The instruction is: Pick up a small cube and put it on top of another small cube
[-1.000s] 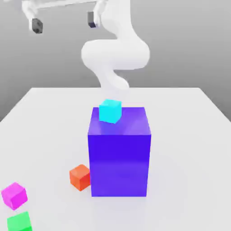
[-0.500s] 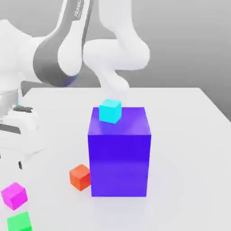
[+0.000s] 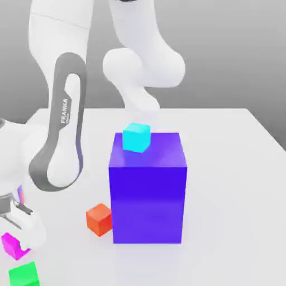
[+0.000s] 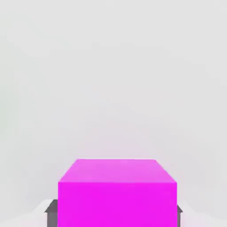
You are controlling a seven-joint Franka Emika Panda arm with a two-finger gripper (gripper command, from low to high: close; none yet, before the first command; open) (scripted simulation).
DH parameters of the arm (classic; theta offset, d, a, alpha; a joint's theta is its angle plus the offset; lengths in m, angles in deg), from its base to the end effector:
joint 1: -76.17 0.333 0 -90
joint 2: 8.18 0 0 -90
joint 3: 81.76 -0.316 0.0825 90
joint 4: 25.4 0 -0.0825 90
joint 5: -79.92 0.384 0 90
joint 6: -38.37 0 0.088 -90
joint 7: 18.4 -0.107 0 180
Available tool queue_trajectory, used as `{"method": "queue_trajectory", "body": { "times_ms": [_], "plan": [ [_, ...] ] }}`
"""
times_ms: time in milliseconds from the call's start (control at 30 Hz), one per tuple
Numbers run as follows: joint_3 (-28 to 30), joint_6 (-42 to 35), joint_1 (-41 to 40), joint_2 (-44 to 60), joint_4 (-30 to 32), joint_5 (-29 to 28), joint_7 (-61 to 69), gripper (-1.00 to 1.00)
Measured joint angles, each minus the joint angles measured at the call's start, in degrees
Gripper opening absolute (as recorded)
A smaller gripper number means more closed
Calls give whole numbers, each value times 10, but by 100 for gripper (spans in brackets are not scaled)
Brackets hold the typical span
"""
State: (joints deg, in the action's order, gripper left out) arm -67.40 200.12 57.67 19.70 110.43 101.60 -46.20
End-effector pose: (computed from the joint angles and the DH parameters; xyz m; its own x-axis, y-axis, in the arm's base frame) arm 0.3978 -0.2913 0.1273 0.1782 -0.9840 0.0002 -0.9840 -0.1782 0.0002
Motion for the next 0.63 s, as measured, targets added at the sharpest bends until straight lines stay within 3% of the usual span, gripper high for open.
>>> {"method": "queue_trajectory", "body": {
  "times_ms": [200, 367, 500, 533, 633],
  "plan": [
    [51, -73, 41, -93, 17, -72, -52, -100],
    [29, -166, 91, -99, -76, -120, -59, -100],
    [4, -133, 89, -37, -103, -100, -40, -100],
    [-2, -120, 85, -23, -105, -94, -36, 100],
    [-2, -120, 85, -23, -105, -94, -36, 100]
  ]
}}
